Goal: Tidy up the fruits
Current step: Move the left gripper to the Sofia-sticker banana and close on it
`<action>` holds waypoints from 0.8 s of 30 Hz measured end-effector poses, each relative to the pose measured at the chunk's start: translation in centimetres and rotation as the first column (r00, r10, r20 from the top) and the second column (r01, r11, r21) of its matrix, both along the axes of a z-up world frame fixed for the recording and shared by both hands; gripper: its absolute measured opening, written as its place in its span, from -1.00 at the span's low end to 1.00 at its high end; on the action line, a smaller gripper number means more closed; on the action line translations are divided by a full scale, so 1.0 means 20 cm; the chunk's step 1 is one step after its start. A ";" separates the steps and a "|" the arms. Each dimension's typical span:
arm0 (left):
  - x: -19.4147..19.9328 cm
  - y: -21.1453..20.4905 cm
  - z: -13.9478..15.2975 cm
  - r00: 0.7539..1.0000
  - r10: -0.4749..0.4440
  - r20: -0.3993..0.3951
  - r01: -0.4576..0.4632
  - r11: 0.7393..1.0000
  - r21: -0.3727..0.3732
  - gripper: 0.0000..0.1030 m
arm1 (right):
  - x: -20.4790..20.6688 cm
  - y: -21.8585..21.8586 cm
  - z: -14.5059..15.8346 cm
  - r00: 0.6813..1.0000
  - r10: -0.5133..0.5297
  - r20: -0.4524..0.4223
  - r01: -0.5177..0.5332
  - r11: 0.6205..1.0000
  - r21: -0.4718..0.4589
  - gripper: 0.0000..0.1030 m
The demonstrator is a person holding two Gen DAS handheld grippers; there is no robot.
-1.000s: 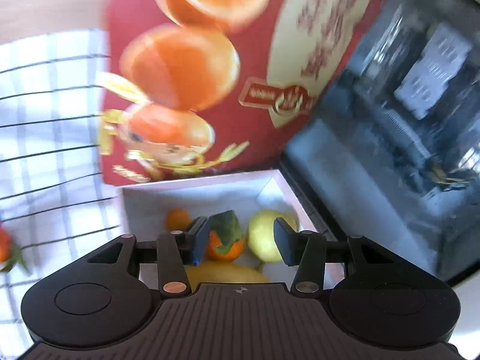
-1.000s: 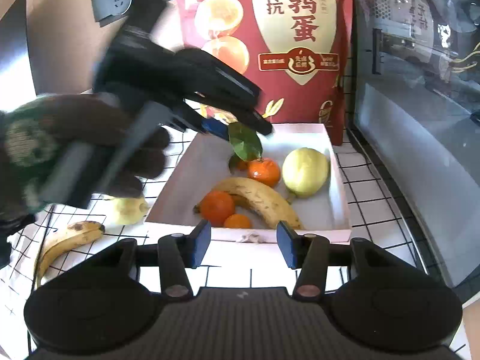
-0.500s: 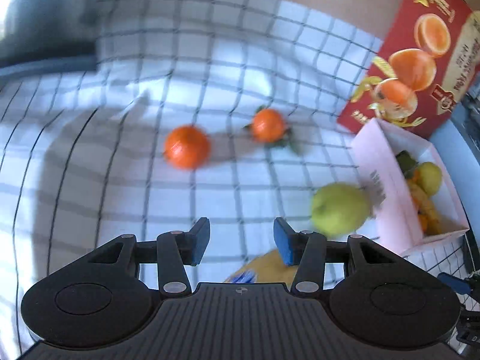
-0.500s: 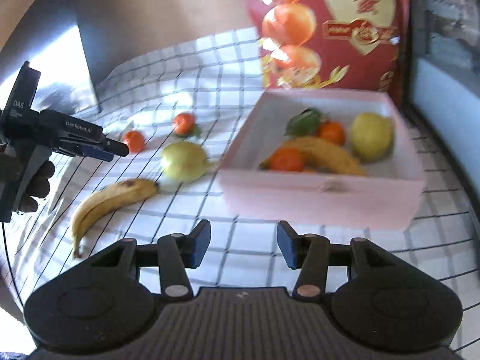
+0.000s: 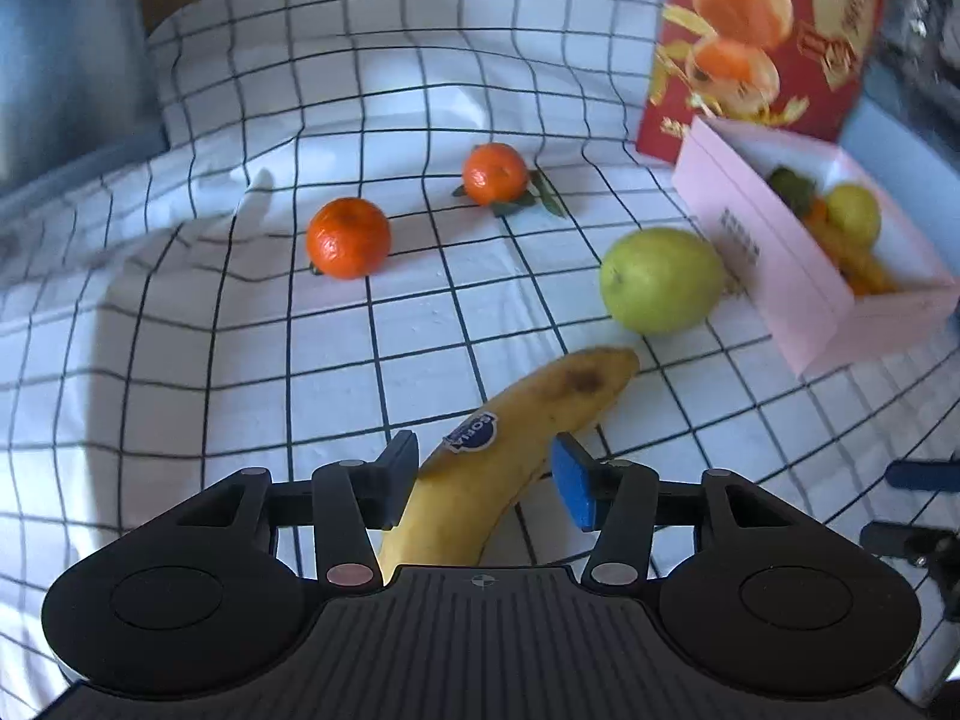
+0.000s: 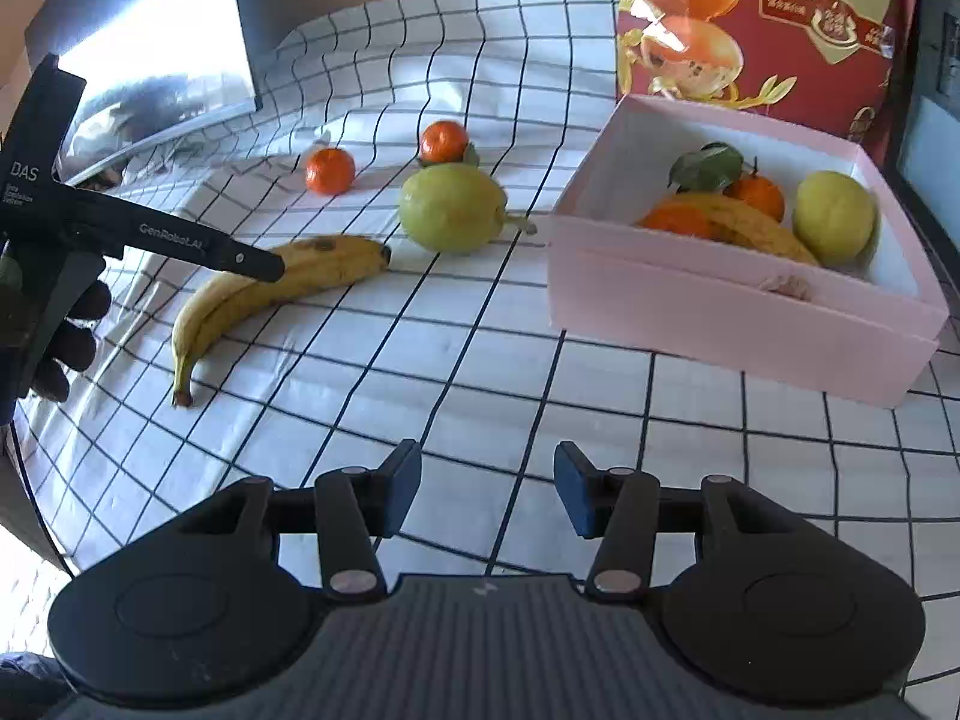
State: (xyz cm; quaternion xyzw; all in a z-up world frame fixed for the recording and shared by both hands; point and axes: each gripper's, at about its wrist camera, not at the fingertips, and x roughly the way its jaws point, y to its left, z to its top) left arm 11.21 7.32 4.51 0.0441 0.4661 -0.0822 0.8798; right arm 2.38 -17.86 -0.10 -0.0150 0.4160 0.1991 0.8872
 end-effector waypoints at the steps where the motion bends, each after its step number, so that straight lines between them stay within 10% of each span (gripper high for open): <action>1: 0.00 0.00 0.00 1.000 -0.001 -0.001 0.001 1.000 0.001 0.10 | 0.00 0.01 0.00 1.000 0.004 -0.004 -0.004 1.000 -0.004 -0.05; 15: 0.11 0.06 -0.05 0.992 -0.062 -0.111 0.054 0.995 -0.079 0.21 | -0.02 0.02 -0.04 0.999 -0.010 -0.032 0.010 1.000 -0.003 -0.03; 24: 0.05 0.16 -0.06 0.983 0.114 -0.147 -0.139 0.975 -0.174 0.01 | -0.03 0.00 -0.04 0.999 -0.042 -0.031 0.041 0.999 -0.008 -0.03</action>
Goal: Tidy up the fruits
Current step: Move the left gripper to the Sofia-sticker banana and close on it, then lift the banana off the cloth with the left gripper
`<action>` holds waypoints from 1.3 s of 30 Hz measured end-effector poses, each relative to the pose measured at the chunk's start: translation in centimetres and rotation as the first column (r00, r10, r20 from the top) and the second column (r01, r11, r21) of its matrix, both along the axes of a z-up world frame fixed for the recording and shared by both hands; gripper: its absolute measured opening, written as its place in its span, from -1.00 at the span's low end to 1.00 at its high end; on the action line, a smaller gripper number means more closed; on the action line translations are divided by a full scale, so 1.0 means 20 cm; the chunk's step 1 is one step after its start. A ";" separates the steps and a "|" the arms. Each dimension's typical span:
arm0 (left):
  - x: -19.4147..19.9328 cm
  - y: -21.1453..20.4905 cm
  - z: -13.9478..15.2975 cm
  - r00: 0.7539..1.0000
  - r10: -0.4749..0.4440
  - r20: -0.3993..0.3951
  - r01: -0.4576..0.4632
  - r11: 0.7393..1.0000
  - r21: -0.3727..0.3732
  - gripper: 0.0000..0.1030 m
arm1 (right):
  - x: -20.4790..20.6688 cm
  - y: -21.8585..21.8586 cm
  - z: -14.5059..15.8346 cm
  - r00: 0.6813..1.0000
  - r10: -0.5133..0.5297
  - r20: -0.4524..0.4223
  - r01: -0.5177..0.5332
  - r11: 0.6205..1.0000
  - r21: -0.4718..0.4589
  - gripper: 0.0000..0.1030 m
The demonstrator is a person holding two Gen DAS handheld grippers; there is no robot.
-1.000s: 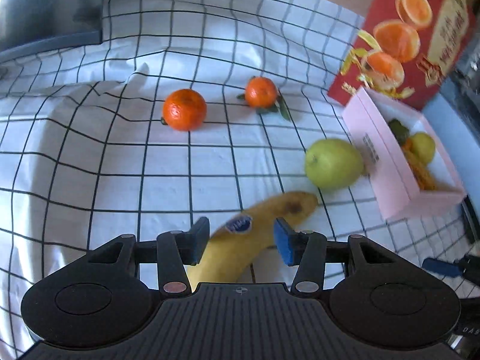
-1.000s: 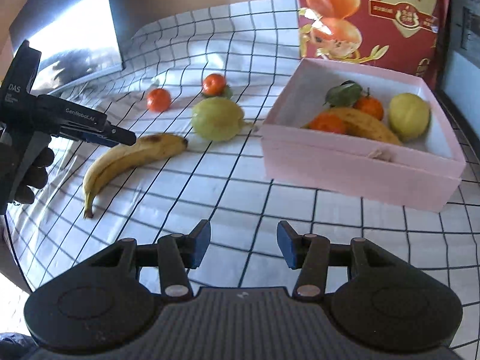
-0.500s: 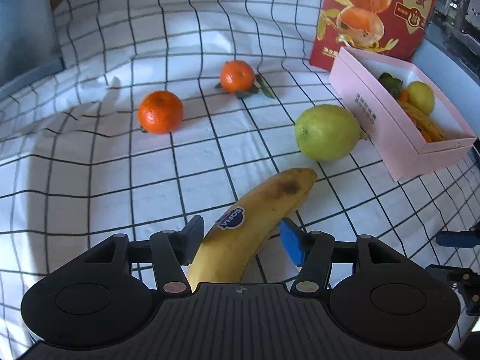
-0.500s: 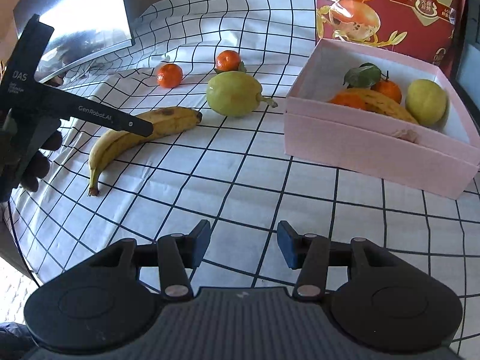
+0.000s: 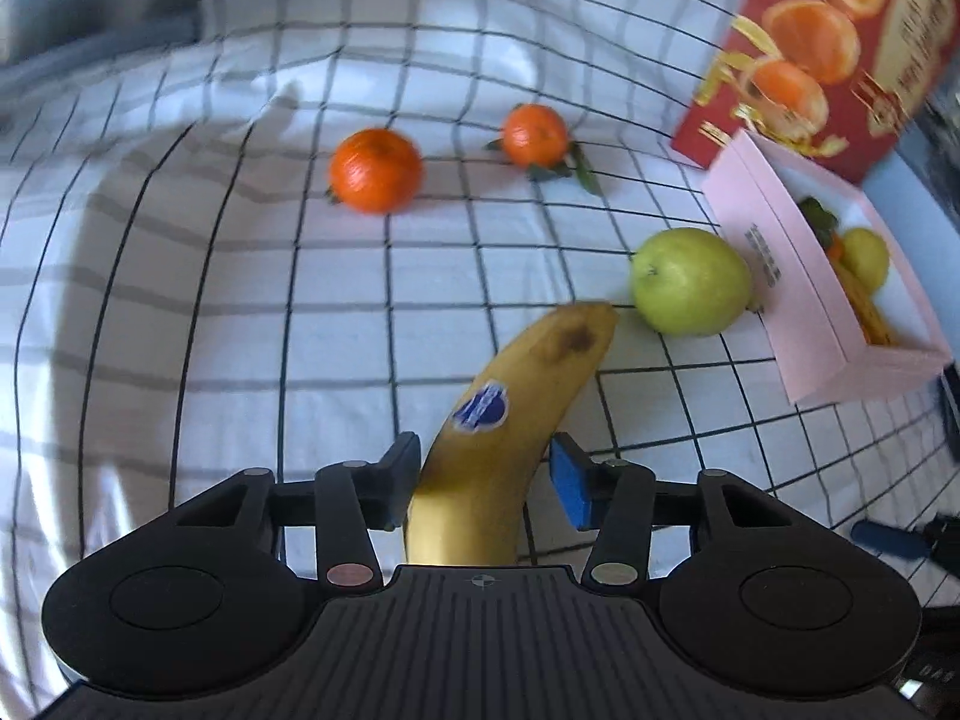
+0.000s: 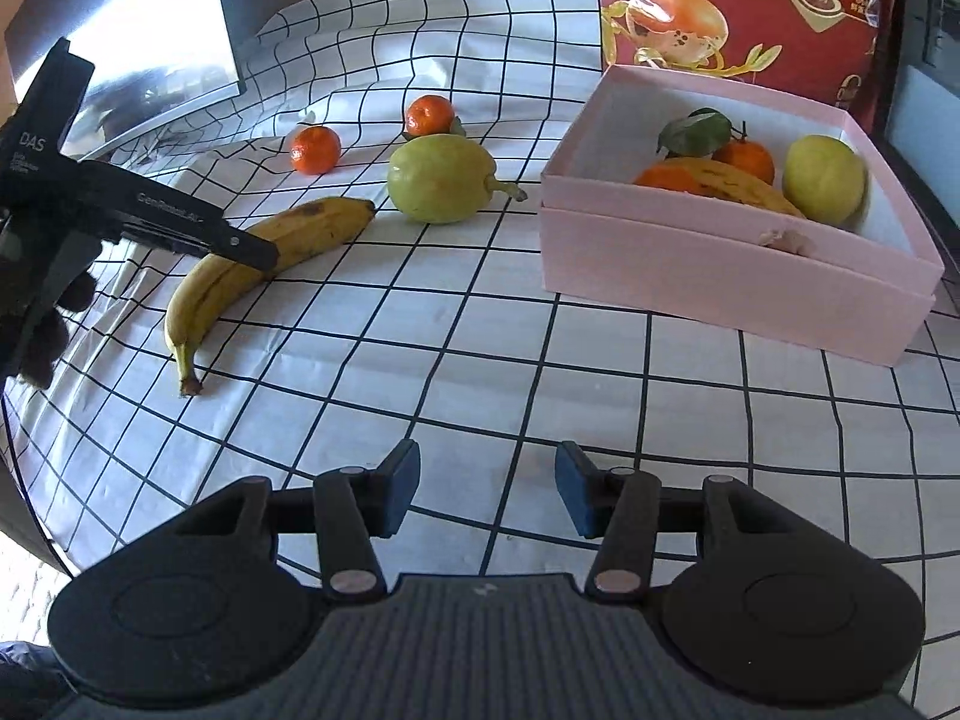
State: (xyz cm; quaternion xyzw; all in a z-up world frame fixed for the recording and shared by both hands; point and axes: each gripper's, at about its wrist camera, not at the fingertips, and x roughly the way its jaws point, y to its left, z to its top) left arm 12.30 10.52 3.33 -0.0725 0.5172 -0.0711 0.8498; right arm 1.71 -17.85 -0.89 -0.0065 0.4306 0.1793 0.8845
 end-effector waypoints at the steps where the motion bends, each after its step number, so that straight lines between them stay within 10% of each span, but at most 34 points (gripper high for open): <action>1: -0.01 0.01 -0.01 1.000 0.016 -0.005 -0.016 1.000 -0.009 -0.01 | 0.00 0.00 0.00 1.000 -0.002 0.001 0.002 1.000 -0.001 -0.01; 10: -0.04 -0.08 0.00 1.000 0.014 0.027 -0.017 0.995 0.102 -0.01 | -0.02 0.07 -0.02 0.999 0.026 0.032 -0.025 0.999 -0.046 0.28; 39: 0.05 -0.19 -0.03 0.994 -0.098 0.043 0.087 0.975 0.204 0.19 | -0.07 0.11 -0.02 0.997 0.050 0.050 -0.046 0.995 -0.083 0.29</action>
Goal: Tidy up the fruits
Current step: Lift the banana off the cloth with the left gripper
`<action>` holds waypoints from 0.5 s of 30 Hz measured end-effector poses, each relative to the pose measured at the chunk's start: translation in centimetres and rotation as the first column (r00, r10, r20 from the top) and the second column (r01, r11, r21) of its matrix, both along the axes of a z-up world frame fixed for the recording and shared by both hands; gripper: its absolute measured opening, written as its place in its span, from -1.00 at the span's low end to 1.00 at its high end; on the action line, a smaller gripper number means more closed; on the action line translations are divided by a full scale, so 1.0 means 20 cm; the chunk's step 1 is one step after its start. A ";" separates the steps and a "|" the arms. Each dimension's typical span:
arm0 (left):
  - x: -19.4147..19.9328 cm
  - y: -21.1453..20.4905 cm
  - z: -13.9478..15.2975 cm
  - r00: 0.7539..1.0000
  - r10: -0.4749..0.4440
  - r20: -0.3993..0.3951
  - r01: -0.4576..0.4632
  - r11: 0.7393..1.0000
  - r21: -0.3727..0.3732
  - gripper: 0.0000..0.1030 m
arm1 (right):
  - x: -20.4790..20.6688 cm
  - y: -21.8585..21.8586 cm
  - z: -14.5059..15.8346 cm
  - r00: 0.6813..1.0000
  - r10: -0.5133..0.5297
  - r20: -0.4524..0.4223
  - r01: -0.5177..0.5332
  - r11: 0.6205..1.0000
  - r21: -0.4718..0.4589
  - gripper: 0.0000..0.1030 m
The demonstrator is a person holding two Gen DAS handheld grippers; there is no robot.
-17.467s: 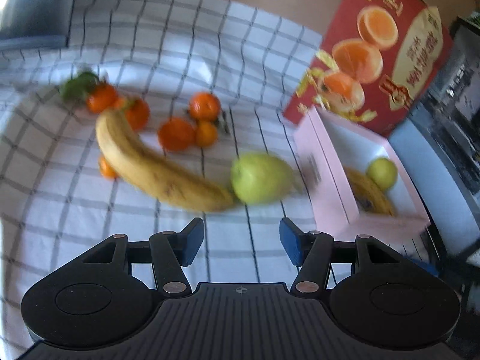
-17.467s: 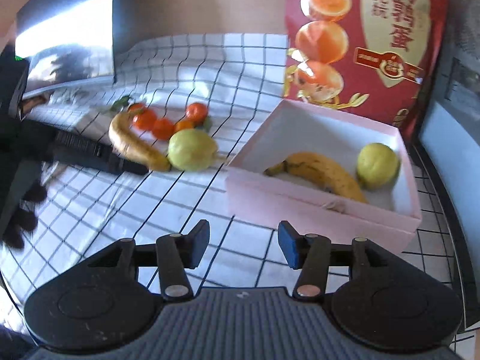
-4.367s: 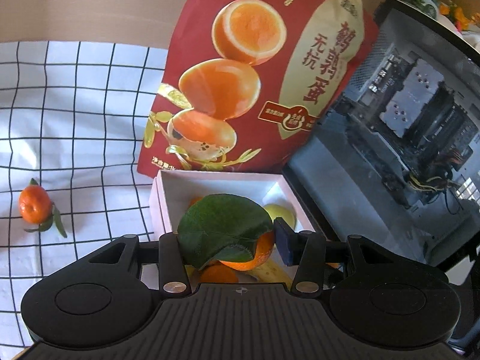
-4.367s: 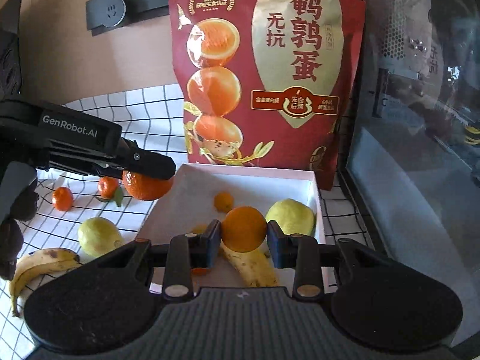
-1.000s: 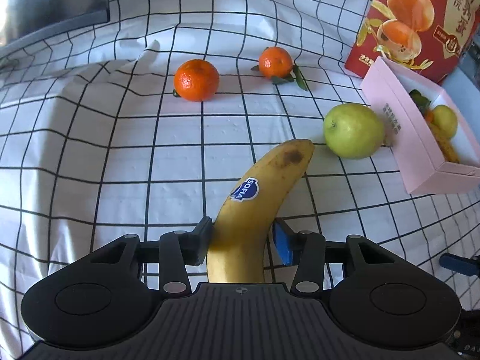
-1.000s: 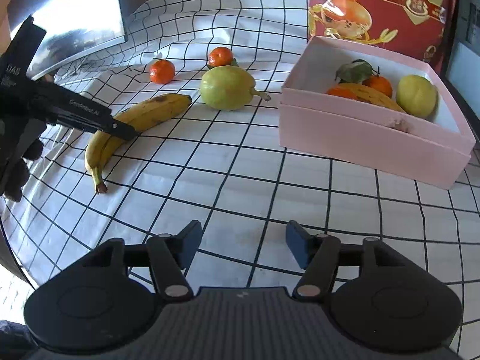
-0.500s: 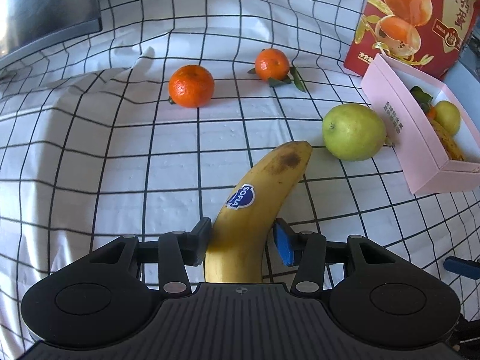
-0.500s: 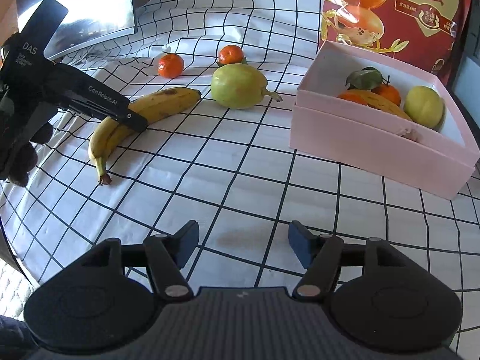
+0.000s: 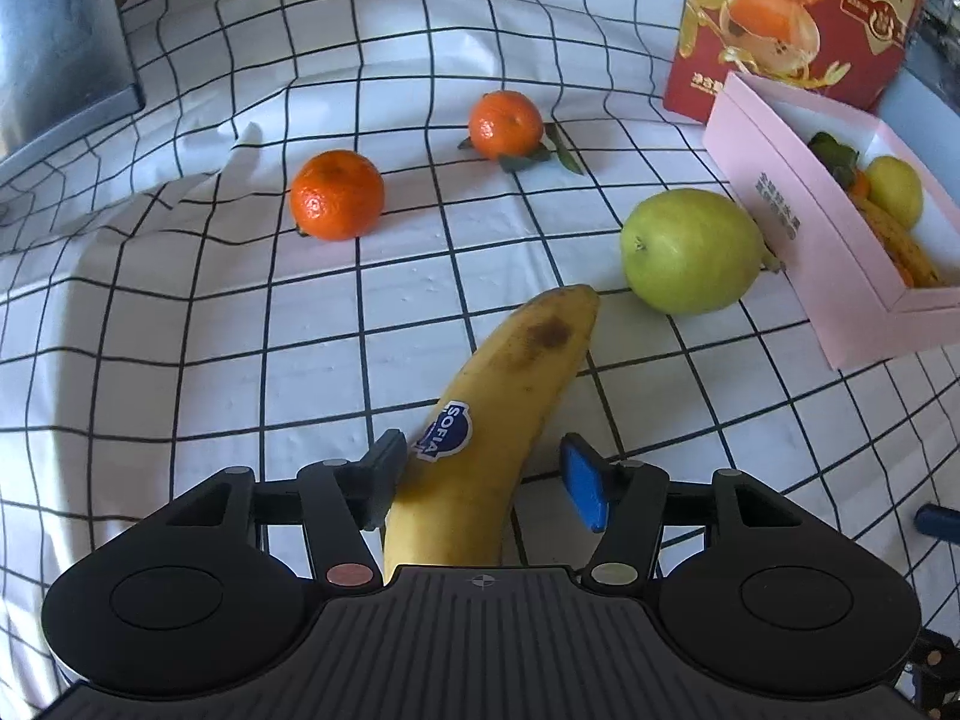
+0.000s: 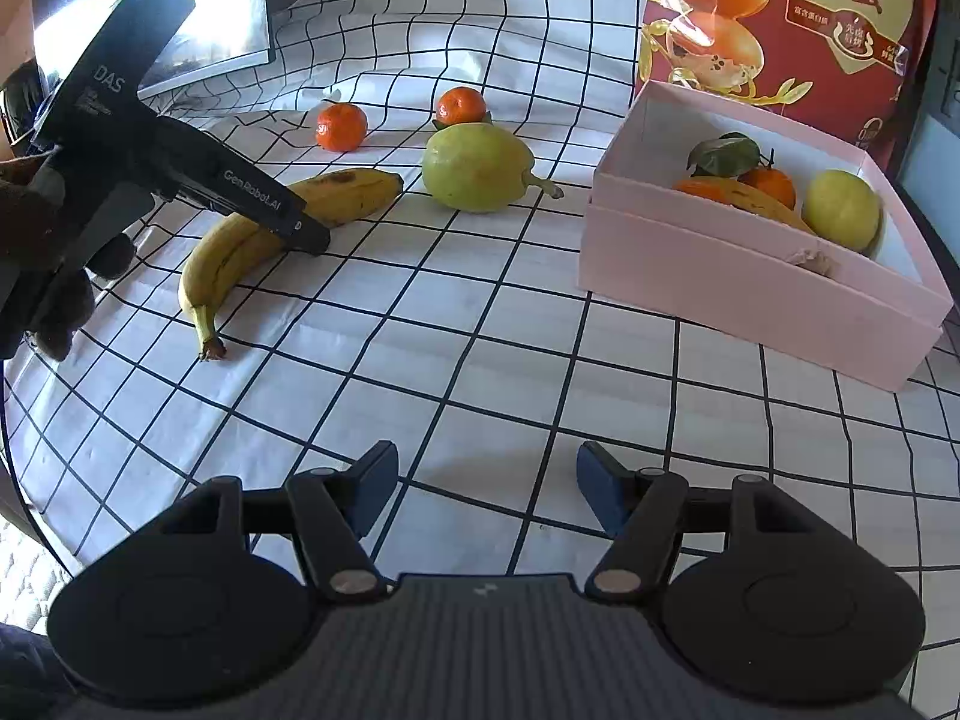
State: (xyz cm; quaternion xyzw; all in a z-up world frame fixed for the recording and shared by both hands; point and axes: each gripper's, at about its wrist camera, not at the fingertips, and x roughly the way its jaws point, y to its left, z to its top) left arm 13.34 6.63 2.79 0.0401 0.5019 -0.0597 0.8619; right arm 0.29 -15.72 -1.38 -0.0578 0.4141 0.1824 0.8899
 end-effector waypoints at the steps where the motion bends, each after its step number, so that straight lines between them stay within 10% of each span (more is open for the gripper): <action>1: 0.00 0.00 0.00 1.000 0.006 0.006 -0.006 1.000 0.005 0.11 | 0.00 0.00 0.00 1.000 0.001 0.000 -0.001 1.000 0.000 0.29; 15: -0.19 0.24 0.05 0.960 0.281 -0.021 -0.280 0.945 -0.167 -0.19 | 0.01 -0.01 0.00 1.000 0.006 -0.007 -0.006 1.000 0.001 0.29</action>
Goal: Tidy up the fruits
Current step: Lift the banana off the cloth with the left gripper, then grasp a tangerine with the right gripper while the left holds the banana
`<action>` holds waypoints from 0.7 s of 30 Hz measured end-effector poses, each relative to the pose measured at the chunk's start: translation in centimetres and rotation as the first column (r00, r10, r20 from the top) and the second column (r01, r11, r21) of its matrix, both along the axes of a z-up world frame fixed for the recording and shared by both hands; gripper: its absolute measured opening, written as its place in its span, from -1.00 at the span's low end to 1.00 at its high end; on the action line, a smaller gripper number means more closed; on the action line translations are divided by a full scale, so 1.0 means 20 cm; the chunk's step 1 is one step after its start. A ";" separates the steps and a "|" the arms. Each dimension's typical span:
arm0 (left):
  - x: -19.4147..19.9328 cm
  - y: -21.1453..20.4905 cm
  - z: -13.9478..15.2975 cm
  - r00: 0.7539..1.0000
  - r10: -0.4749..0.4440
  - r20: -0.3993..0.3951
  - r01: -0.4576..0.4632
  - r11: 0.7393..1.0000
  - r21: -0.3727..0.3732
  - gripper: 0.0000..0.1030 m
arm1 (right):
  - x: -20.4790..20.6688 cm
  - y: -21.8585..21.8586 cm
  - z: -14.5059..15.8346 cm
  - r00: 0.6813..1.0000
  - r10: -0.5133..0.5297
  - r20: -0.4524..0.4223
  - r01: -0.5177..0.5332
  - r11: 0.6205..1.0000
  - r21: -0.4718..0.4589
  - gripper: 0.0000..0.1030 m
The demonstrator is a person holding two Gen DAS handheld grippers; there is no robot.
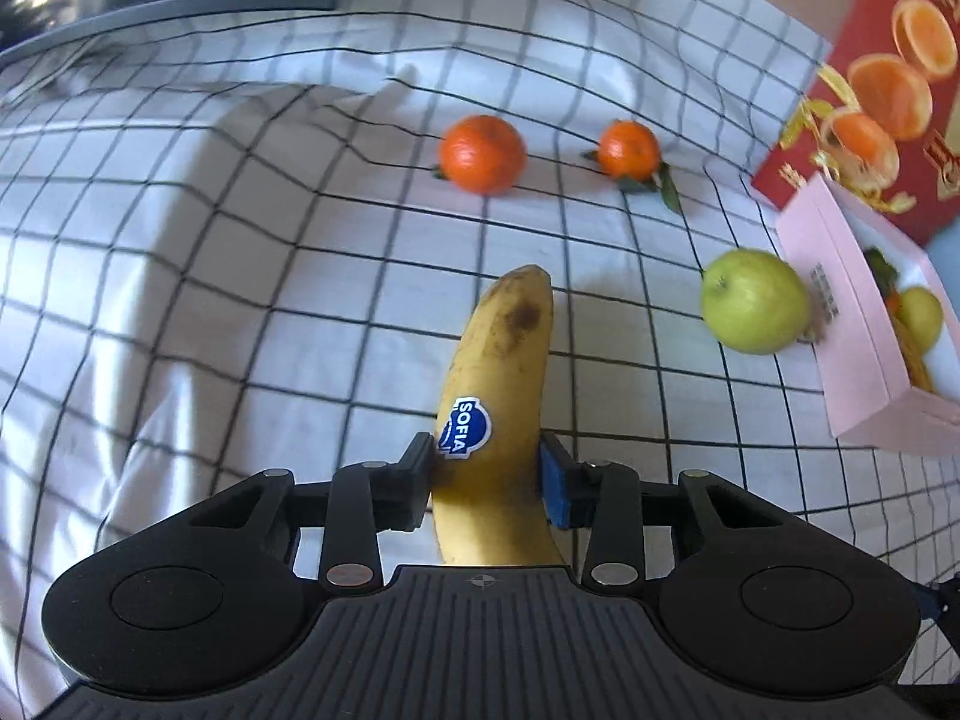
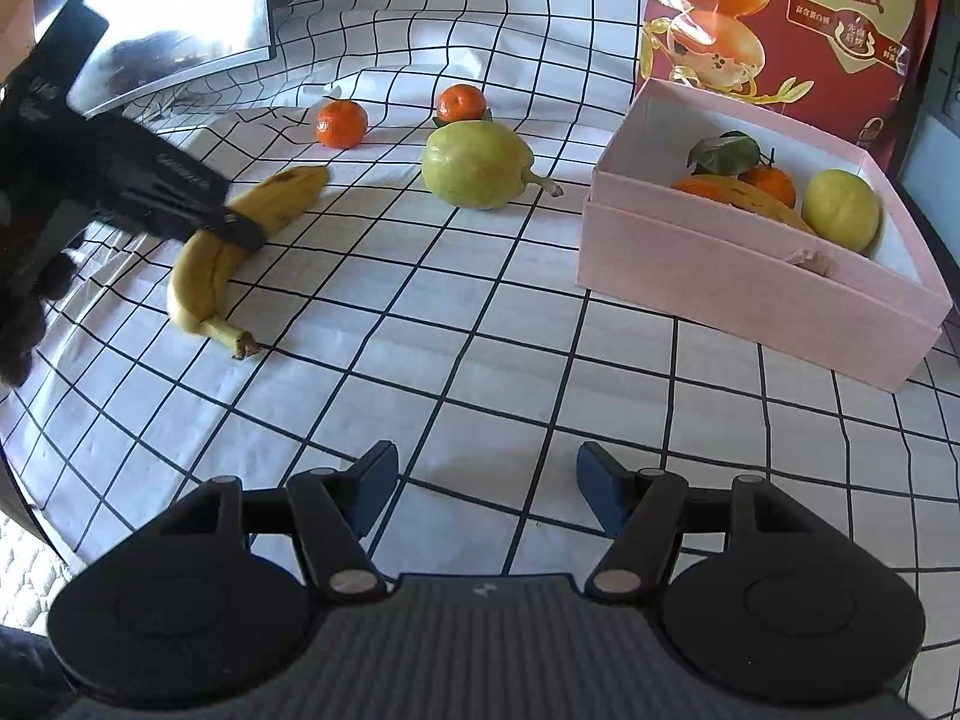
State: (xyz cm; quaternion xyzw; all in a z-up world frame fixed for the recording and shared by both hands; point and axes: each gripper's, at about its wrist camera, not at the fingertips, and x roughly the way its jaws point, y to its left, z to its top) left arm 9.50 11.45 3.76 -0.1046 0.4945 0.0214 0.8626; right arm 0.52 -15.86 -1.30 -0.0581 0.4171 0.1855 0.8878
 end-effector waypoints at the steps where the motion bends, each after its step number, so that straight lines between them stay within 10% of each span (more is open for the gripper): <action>1: -0.01 0.01 0.01 1.000 0.010 0.003 -0.010 1.000 0.000 -0.19 | 0.01 0.00 0.00 1.000 0.000 -0.001 0.000 1.000 0.001 0.29; 21: -0.10 0.12 -0.05 0.995 0.056 0.077 -0.044 0.988 -0.149 -0.18 | 0.65 0.47 0.43 0.972 0.162 0.168 -0.159 0.987 -0.033 0.29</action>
